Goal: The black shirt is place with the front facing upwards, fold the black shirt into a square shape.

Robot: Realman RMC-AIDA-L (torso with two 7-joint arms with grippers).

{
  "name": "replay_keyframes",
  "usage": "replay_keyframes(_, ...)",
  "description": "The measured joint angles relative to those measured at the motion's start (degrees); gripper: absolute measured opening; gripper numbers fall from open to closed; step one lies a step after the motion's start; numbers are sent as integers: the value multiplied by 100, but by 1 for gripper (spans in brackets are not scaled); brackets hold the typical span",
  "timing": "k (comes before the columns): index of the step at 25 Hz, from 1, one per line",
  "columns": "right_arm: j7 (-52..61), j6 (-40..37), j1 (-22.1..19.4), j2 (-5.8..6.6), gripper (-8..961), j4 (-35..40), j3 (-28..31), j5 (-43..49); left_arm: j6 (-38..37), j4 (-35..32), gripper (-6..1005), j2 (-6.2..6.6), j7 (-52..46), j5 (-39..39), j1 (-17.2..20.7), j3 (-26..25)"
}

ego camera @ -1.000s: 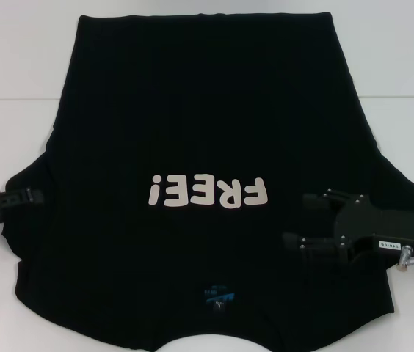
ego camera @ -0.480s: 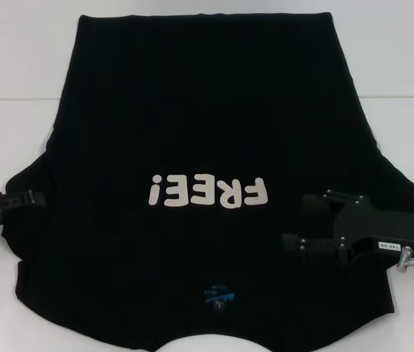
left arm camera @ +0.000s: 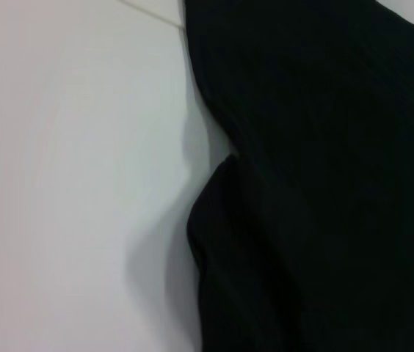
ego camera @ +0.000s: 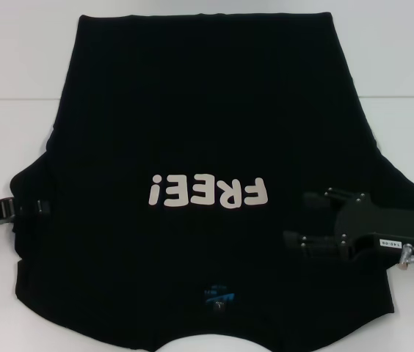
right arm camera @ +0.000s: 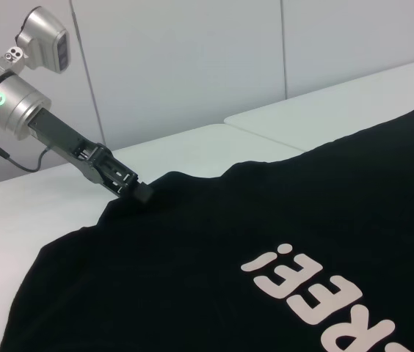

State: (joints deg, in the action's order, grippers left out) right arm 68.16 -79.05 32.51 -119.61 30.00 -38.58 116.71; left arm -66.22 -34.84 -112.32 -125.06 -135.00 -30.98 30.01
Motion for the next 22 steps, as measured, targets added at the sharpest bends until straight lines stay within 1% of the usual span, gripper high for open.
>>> replay_keyframes(2, 4, -9, 1, 0, 936, 4, 0, 0, 7, -70, 798, -30, 0, 0, 4, 0)
replay_keyframes(7, 4, -16, 1, 0, 936, 3, 0, 0, 32, -67, 557, -34, -1, 0, -25, 6)
replay_keyframes(18, 80, -16, 1, 0, 936, 13, 0, 0, 173, -94, 110, -35, -39, -156, -2, 5)
replay_keyframes(21, 82, -16, 1, 0, 936, 15, 0, 0, 173, -94, 0, -35, -63, -166, -2, 5)
replay_keyframes(22, 82, -15, 1, 0, 936, 15, 0, 0, 173, -95, 0, -35, -65, -167, -2, 2)
